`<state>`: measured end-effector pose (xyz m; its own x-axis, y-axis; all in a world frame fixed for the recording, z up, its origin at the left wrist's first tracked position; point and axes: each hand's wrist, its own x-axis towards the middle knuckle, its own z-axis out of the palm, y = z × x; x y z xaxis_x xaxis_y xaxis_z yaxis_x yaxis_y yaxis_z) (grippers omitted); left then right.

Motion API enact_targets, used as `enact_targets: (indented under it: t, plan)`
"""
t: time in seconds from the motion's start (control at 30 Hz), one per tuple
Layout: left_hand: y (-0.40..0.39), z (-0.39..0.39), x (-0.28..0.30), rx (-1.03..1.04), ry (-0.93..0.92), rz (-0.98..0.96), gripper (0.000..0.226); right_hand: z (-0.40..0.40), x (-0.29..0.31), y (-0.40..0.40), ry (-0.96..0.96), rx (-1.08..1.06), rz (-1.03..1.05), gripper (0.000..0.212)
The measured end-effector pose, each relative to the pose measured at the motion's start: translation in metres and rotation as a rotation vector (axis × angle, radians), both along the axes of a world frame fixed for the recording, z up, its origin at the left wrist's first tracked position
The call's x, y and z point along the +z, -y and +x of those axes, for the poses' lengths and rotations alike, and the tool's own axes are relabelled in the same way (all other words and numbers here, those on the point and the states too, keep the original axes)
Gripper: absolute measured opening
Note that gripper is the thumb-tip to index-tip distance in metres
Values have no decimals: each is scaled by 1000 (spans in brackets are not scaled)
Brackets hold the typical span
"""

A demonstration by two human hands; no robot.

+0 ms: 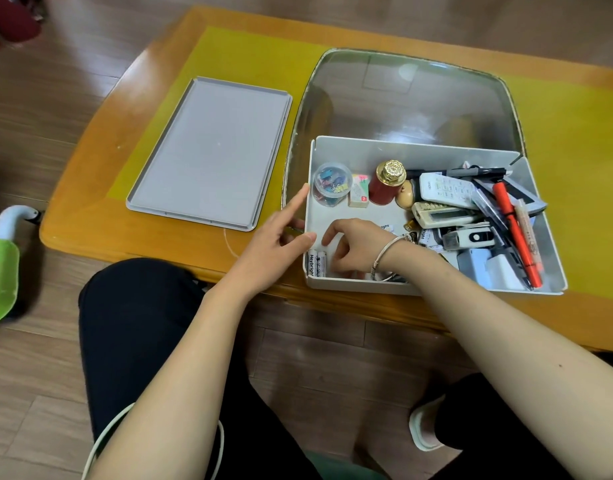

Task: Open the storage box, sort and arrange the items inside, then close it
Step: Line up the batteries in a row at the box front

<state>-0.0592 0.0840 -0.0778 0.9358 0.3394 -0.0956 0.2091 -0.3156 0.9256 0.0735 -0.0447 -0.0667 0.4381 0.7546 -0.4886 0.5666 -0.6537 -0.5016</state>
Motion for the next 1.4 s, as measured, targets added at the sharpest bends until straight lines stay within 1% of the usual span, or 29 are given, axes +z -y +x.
enact_targets:
  t: [0.17, 0.3, 0.57, 0.67, 0.77, 0.93, 1.07, 1.17, 1.3, 1.4]
  plan:
    - [0, 0, -1, -3, -6, 10, 65, -2, -1, -1, -83, 94, 35, 46]
    - [1, 1, -2, 6, 0, 15, 65, -4, -2, -3, -34, 117, 55, 44]
    - [1, 0, -2, 12, 2, -4, 65, -2, -1, -2, -11, 126, 51, 44]
    - [1, 0, -2, 11, 1, -22, 65, 11, 10, 8, 34, 64, 79, 43]
    - [1, 0, -2, 6, 4, -12, 64, 23, 20, 26, 78, 55, 55, 29]
    - [1, -1, -1, -10, 15, -56, 65, 24, 23, 44, 192, 201, -148, 14]
    - [2, -2, 0, -15, 20, -38, 65, 20, 18, 39, 202, 226, -177, 4]
    - [2, -2, -1, -2, 7, -34, 64, 16, 14, 33, 255, 244, -196, 8]
    - [2, -2, -1, 1, -4, -21, 64, 12, 10, 29, 337, 197, -169, 13]
    - [2, -1, -2, 3, -6, -24, 64, 12, 11, 28, 288, 96, -75, 18]
